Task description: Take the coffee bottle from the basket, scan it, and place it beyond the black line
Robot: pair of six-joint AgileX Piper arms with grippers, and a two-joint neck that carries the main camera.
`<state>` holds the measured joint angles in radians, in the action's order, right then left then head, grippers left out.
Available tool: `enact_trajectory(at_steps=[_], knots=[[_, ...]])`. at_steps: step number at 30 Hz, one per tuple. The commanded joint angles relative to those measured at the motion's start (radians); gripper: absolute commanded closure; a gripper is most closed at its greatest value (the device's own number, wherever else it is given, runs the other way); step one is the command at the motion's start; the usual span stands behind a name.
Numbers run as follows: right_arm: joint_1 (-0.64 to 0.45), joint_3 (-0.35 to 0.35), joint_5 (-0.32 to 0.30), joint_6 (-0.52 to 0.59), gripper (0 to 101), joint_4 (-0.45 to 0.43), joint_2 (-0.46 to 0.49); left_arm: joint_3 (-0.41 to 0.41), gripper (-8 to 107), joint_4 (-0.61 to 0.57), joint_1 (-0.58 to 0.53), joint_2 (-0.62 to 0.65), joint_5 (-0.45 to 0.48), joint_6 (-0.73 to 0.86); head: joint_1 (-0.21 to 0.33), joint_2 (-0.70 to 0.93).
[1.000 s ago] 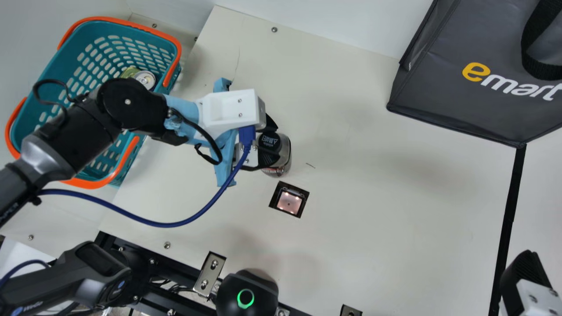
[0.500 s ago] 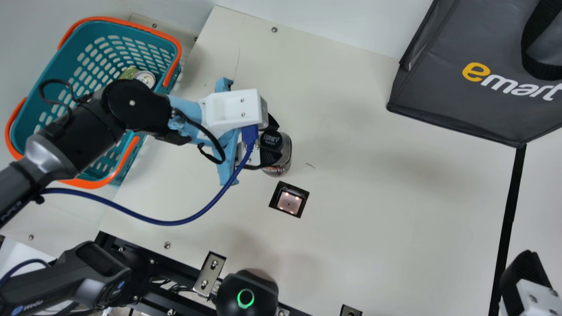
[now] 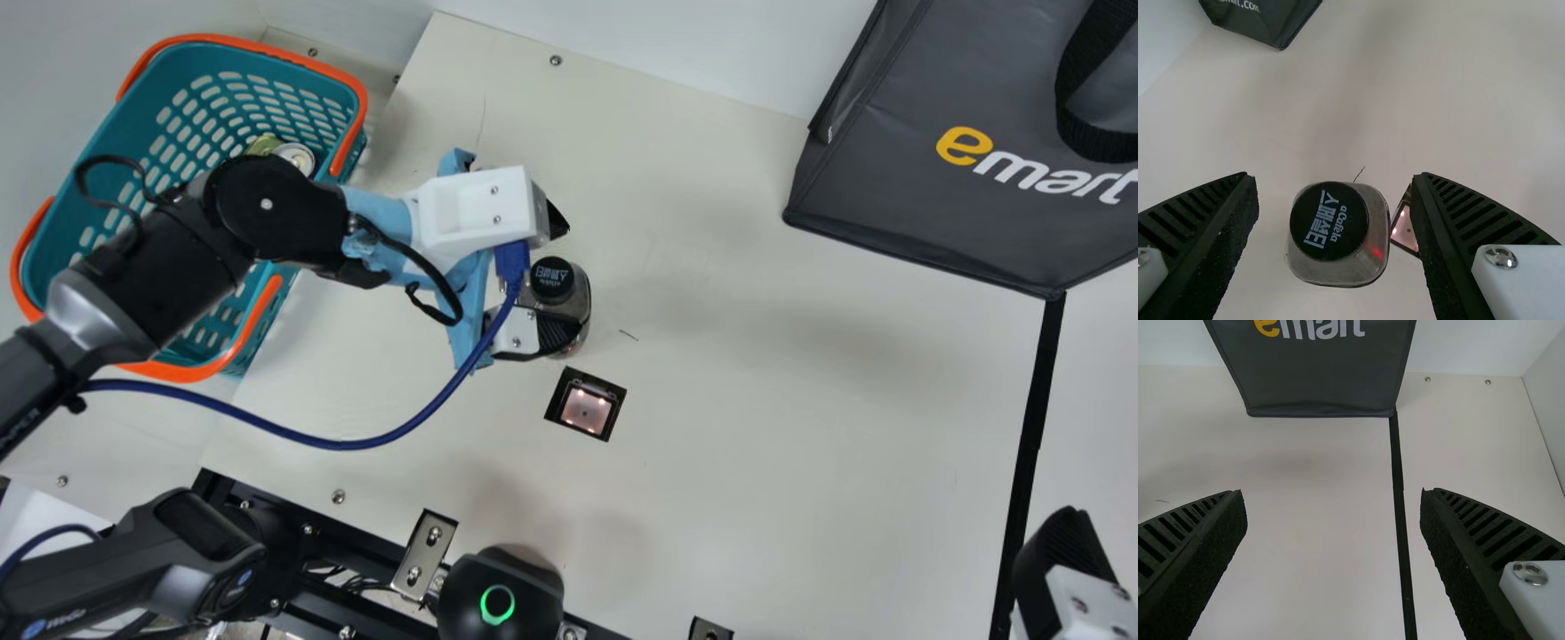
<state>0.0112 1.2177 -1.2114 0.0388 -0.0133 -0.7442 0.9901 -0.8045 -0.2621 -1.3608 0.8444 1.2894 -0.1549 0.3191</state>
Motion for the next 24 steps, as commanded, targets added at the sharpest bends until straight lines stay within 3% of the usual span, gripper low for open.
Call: enact_trajectory(at_steps=[1, 12, 24], knots=[[0.0, 0.0, 0.0, 0.0, 11, 0.0, 0.0, 0.006, 9, 0.0, -0.001, 0.003, 0.001, -0.01, 0.017, 0.002], [0.0, 0.0, 0.0, 0.0, 11, 0.0, 0.0, 0.019, 9, 0.032, 0.019, 0.05, -0.004, -0.105, 0.017, 0.002], [0.0, 0.0, 0.0, 0.0, 11, 0.0, 0.0, 0.024, 9, 0.147, 0.032, 0.151, -0.027, -0.334, 0.017, 0.002]])
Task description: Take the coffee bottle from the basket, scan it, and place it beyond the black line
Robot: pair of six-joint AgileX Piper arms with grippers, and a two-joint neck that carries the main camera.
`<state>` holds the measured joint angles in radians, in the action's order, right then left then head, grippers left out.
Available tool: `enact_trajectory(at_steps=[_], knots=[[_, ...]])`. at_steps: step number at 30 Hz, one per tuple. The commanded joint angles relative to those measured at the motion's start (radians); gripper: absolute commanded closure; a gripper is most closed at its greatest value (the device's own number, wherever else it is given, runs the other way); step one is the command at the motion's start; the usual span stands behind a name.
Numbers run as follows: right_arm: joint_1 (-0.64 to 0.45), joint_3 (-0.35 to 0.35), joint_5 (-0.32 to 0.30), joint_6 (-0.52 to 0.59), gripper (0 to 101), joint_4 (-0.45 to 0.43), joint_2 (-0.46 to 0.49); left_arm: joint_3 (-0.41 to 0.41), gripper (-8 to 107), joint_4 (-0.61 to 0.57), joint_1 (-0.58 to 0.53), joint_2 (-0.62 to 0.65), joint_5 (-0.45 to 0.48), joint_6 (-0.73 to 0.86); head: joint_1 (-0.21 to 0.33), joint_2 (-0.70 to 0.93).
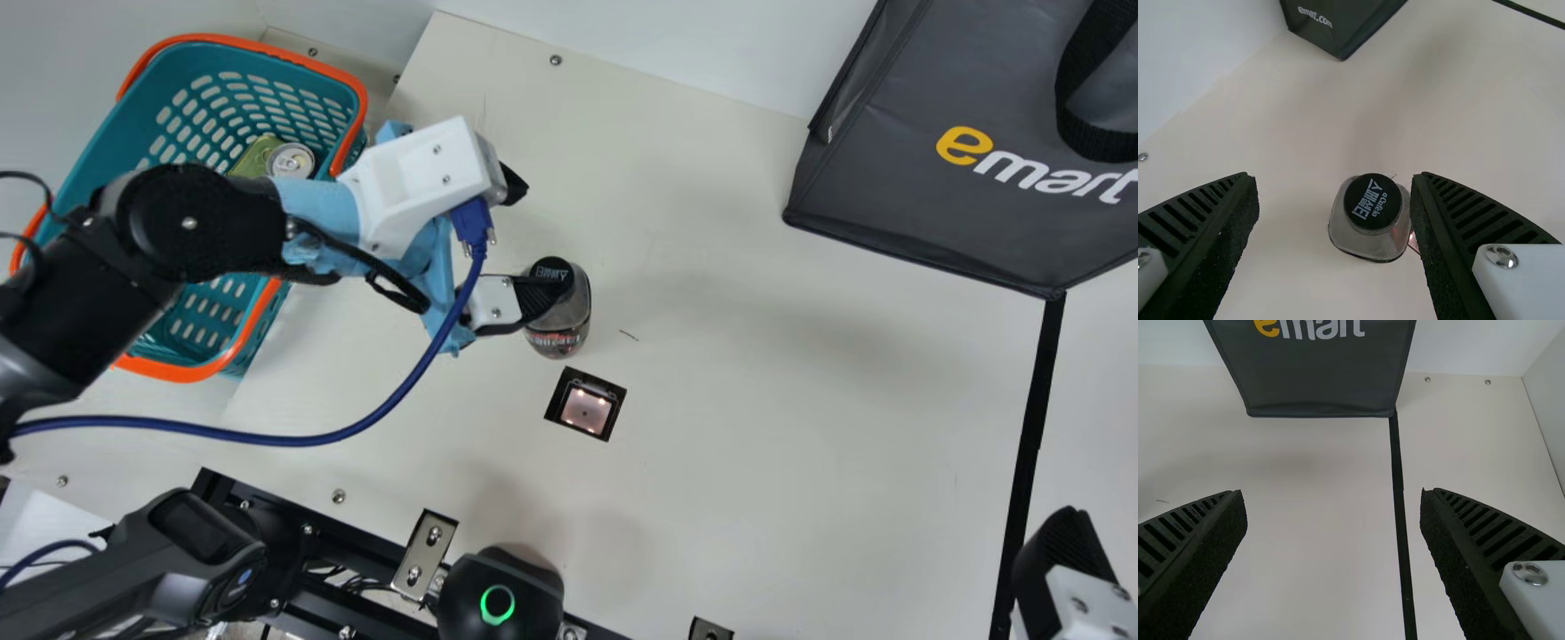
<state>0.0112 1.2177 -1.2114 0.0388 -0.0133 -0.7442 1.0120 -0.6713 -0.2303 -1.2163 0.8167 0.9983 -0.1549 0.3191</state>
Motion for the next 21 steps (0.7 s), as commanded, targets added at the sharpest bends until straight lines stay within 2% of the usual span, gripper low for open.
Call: enact_trajectory(at_steps=[1, 11, 21], knots=[[0.0, 0.0, 0.0, 0.0, 11, 0.0, 0.0, 0.004, 9, 0.024, 0.002, 0.016, 0.0, -0.06, 0.017, 0.002], [0.0, 0.0, 0.0, 0.0, 11, 0.0, 0.0, 0.011, 9, 0.134, 0.034, 0.083, -0.003, -0.212, 0.017, 0.002], [0.0, 0.0, 0.0, 0.0, 11, 0.0, 0.0, -0.009, 9, 0.214, 0.07, 0.131, -0.026, -0.28, 0.017, 0.002]])
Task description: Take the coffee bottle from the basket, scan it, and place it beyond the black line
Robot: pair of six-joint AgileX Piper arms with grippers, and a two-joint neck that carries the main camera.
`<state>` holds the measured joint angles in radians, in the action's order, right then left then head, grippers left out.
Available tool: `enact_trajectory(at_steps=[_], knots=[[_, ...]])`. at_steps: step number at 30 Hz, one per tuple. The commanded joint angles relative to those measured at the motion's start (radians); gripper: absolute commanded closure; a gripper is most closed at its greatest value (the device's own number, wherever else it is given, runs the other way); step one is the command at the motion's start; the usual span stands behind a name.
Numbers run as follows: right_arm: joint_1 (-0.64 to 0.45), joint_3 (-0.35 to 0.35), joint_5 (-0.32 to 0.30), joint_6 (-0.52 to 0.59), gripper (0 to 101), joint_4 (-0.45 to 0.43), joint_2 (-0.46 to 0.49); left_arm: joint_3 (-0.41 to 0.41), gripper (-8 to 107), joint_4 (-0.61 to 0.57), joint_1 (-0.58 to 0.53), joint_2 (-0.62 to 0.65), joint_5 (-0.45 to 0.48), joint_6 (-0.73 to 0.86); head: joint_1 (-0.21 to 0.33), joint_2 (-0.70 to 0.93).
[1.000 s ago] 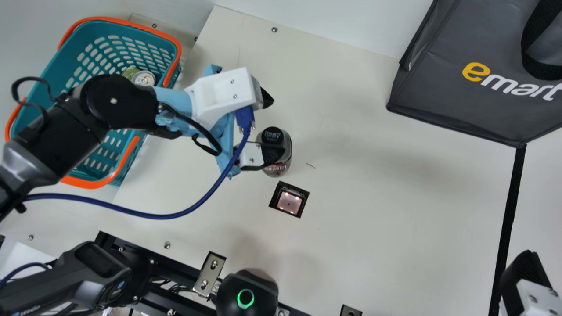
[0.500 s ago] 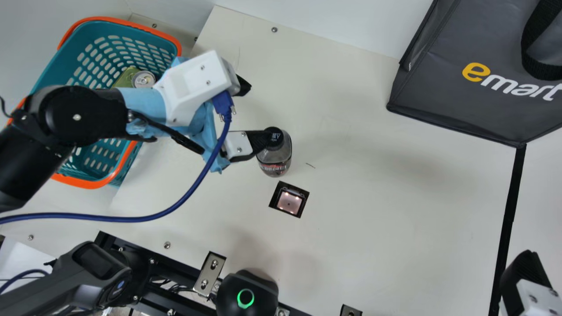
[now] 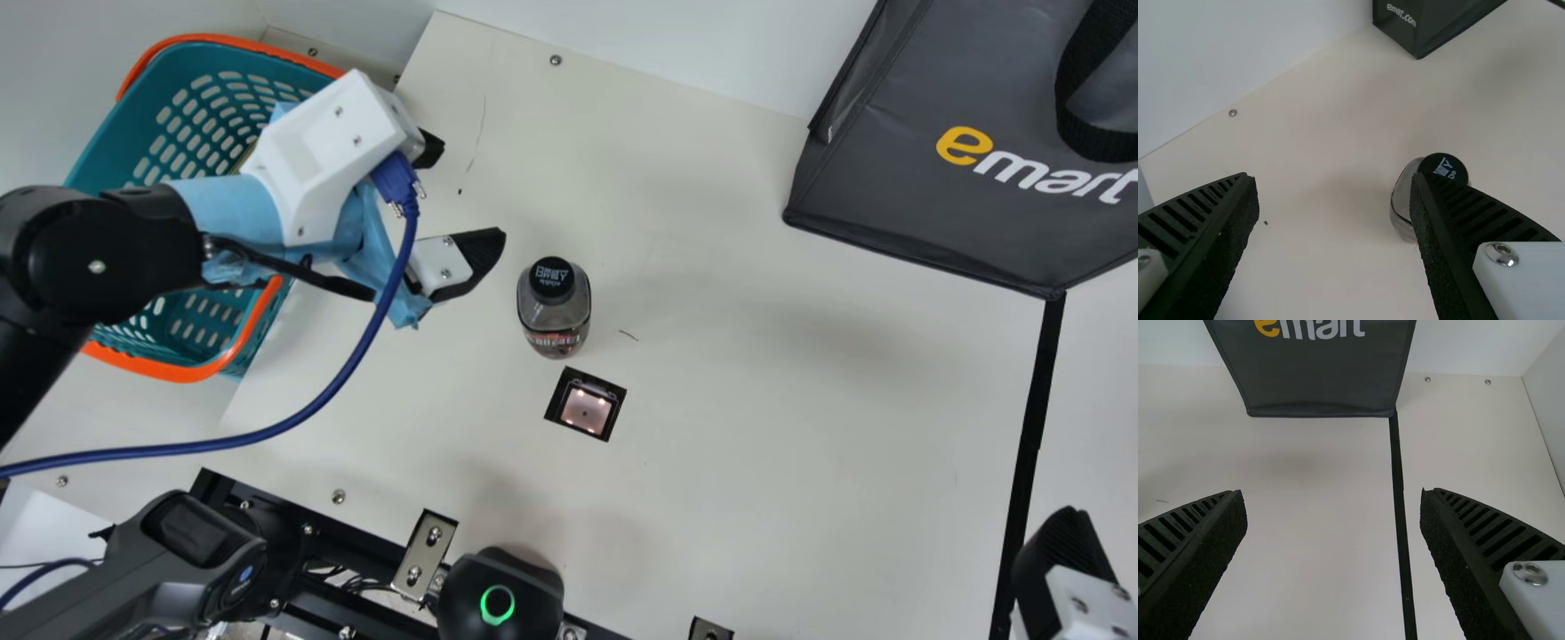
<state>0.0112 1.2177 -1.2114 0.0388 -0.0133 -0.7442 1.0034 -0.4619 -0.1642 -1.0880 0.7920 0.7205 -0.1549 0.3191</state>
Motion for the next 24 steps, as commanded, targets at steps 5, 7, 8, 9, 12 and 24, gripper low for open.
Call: enact_trajectory(at_steps=[5, 7, 8, 9, 12, 24], knots=[[0.0, 0.0, 0.0, 0.0, 11, 0.0, 0.0, -0.01, 9, 0.023, 0.028, 0.015, -0.007, -0.009, 0.017, 0.002], [0.0, 0.0, 0.0, 0.0, 11, 0.001, 0.0, -0.013, 9, 0.029, 0.04, 0.018, -0.007, -0.008, 0.017, 0.002], [0.0, 0.0, -0.001, 0.0, 11, 0.001, 0.0, -0.014, 9, 0.031, 0.045, 0.019, -0.008, -0.008, 0.017, -0.021], [0.0, 0.0, -0.001, 0.0, 11, 0.001, 0.0, -0.015, 9, 0.032, 0.05, 0.019, -0.006, -0.007, 0.017, -0.044], [0.0, 0.0, -0.001, 0.0, 11, 0.001, 0.0, -0.018, 9, 0.032, 0.067, 0.021, -0.002, -0.001, 0.017, -0.114], [0.0, 0.0, -0.001, 0.0, 11, 0.001, 0.0, -0.023, 9, 0.01, 0.13, 0.025, 0.012, 0.037, 0.017, -0.347]])
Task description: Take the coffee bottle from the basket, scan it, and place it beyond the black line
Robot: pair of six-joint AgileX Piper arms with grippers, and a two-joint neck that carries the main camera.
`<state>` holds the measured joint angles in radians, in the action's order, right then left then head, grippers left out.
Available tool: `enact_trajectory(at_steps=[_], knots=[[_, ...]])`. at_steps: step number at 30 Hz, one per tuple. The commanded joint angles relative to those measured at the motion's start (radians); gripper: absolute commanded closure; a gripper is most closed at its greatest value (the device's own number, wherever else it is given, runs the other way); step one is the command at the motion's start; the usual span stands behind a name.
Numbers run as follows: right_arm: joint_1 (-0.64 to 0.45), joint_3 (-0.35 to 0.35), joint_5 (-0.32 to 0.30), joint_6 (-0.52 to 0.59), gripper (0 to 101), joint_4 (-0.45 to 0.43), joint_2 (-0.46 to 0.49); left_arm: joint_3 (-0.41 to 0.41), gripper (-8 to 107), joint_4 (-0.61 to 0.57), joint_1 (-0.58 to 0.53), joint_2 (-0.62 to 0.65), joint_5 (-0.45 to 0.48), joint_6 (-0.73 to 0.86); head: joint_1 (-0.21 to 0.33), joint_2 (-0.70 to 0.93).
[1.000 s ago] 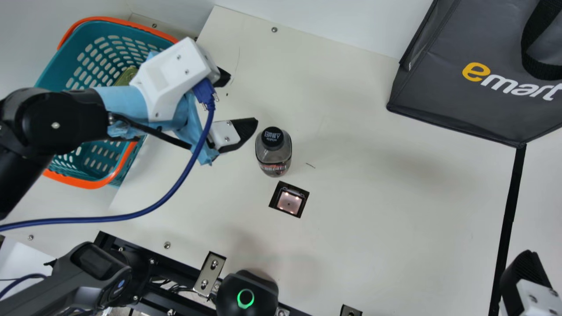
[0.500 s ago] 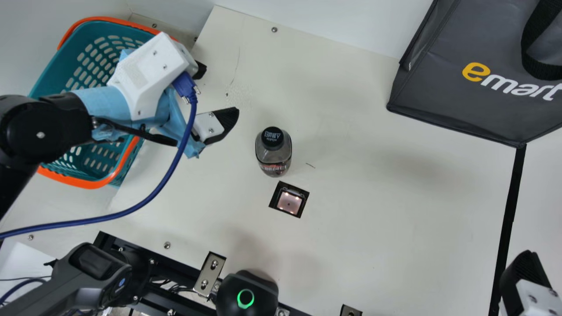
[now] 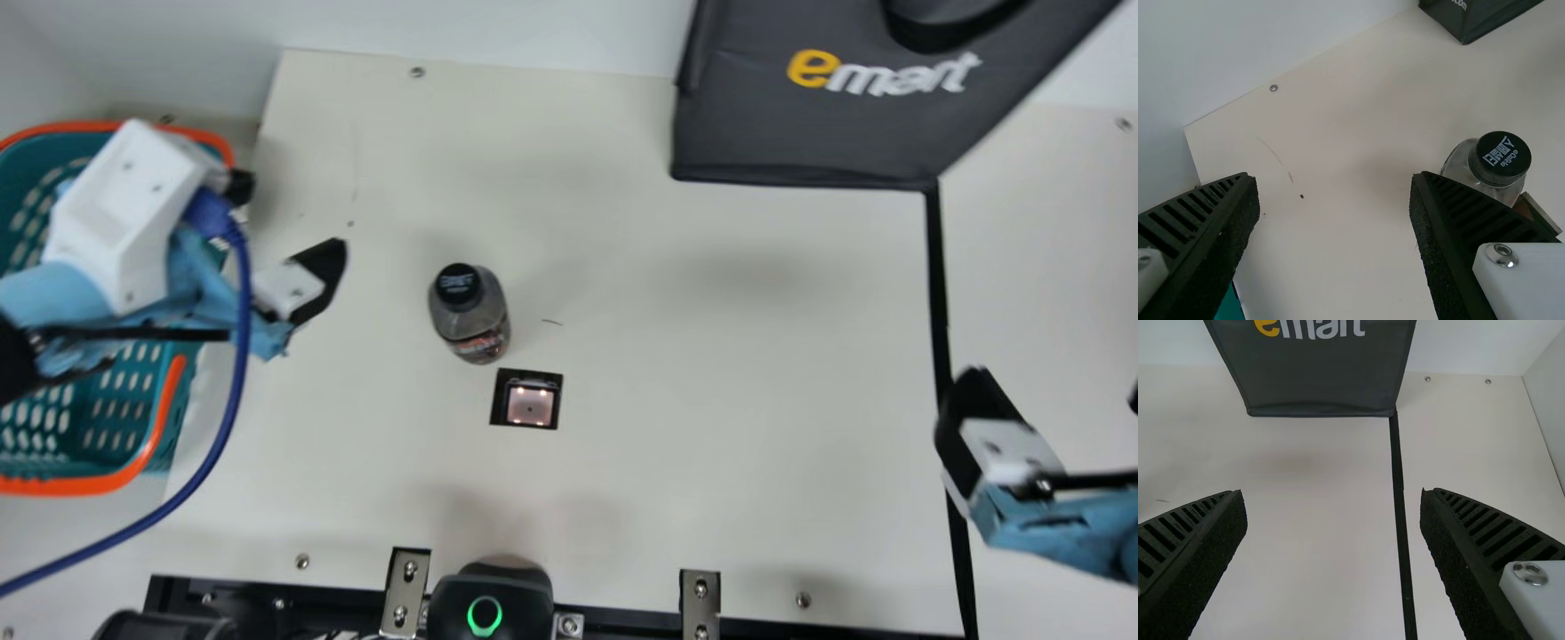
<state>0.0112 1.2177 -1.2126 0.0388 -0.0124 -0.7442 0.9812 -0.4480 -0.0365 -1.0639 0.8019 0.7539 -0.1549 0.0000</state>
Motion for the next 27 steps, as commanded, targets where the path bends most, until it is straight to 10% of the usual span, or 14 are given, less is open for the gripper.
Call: enact_trajectory(at_steps=[1, 27], knots=[[0.0, 0.0, 0.0, 0.0, 11, 0.0, 0.0, -0.001, 9, -0.006, 0.006, 0.001, 0.003, 0.006, 0.017, -0.028], [0.0, 0.0, 0.0, 0.0, 11, 0.0, 0.0, 0.004, 9, 0.054, -0.088, 0.026, 0.023, -0.111, 0.017, -0.028]])
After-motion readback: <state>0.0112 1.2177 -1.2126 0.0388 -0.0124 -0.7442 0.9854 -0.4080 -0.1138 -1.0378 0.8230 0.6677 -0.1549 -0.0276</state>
